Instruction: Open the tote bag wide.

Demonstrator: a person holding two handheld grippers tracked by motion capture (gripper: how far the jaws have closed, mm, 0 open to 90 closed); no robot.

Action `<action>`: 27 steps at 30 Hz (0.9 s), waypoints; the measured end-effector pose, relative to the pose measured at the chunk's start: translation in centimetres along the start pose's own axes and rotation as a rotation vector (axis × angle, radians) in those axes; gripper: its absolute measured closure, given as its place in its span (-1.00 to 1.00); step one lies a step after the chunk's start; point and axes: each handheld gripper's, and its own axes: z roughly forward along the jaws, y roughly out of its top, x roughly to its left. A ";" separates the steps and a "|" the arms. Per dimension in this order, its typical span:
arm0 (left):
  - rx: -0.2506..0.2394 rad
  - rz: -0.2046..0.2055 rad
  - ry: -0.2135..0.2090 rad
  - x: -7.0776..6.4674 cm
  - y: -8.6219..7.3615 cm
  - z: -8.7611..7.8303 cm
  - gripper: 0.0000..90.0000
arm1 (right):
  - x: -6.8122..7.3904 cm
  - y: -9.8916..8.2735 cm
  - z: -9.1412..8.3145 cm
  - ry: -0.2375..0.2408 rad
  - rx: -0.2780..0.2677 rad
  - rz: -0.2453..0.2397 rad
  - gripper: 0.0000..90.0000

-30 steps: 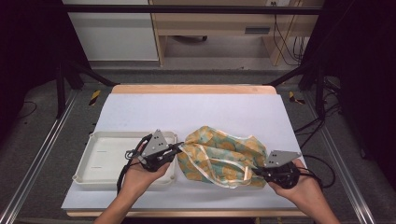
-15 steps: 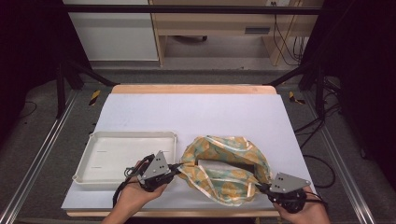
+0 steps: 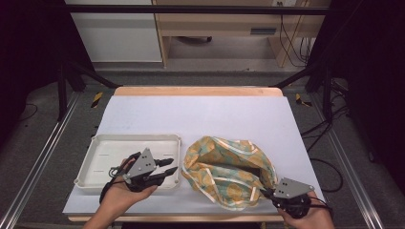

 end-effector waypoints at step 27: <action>0.236 0.165 -0.253 -2.0 5.4 8.9 0.04 | 0.3 1.2 -1.1 0.021 -0.035 -0.046 1.00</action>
